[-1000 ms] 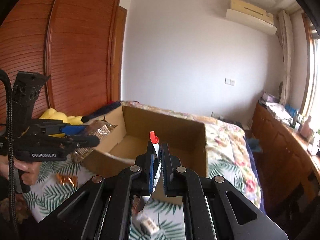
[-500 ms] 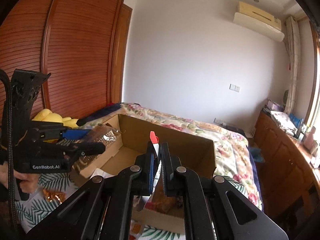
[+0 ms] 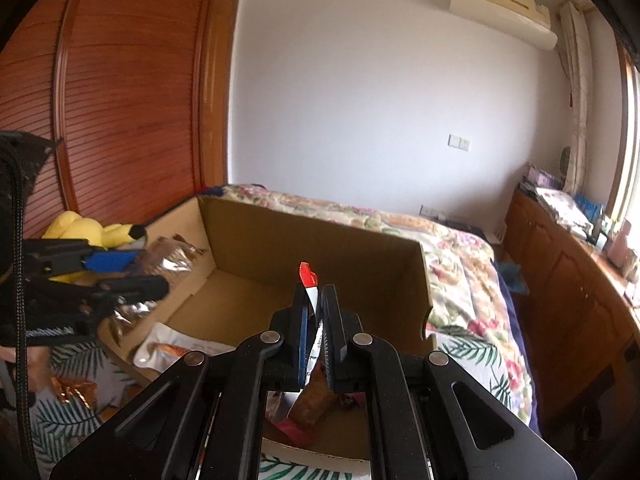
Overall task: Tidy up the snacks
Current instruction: 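Carry the cracker packet into the box and open the left gripper, then withdraw the left gripper from the box while the right gripper withdraws too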
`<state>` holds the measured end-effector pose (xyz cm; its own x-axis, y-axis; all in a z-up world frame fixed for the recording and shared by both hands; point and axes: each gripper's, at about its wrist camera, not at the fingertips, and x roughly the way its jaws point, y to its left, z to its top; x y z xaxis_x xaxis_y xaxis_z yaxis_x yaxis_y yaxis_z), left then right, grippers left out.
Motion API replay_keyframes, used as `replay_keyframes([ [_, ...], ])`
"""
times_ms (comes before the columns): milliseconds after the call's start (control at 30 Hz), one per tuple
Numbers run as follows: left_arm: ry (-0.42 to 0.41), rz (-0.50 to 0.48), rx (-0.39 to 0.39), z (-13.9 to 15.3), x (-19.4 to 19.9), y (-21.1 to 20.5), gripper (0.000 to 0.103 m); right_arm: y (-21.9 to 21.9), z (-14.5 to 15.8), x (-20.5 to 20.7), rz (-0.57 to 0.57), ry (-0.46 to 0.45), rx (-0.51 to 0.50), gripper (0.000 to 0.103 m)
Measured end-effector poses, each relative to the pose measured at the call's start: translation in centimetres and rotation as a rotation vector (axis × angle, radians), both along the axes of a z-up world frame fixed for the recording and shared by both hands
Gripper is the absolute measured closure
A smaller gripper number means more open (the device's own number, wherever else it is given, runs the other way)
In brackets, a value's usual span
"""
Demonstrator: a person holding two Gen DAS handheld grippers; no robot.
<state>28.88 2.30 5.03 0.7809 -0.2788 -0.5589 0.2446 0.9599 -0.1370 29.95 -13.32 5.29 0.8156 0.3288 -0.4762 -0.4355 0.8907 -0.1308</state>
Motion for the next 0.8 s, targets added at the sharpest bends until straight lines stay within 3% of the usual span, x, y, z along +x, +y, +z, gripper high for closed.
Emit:
replay_keyframes([
  [300, 0.041, 0.026, 0.019, -1.4, 0.3, 0.3, 0.060, 0.2, -1.9, 0.8, -0.012, 0.042, -0.035, 0.099],
  [467, 0.034, 0.027, 0.042, -1.5, 0.2, -0.2, 0.055, 0.4, -2.9, 1.1, -0.008, 0.072, -0.051, 0.099],
  [533, 0.032, 0.029, 0.033, -1.5, 0.2, -0.1, 0.048, 0.4, -3.2, 1.1, -0.006, 0.077, -0.051, 0.099],
  [800, 0.017, 0.032, 0.050, -1.3, -0.2, -0.2, 0.048, -0.3, -3.2, 0.8, -0.005, 0.093, -0.026, 0.098],
])
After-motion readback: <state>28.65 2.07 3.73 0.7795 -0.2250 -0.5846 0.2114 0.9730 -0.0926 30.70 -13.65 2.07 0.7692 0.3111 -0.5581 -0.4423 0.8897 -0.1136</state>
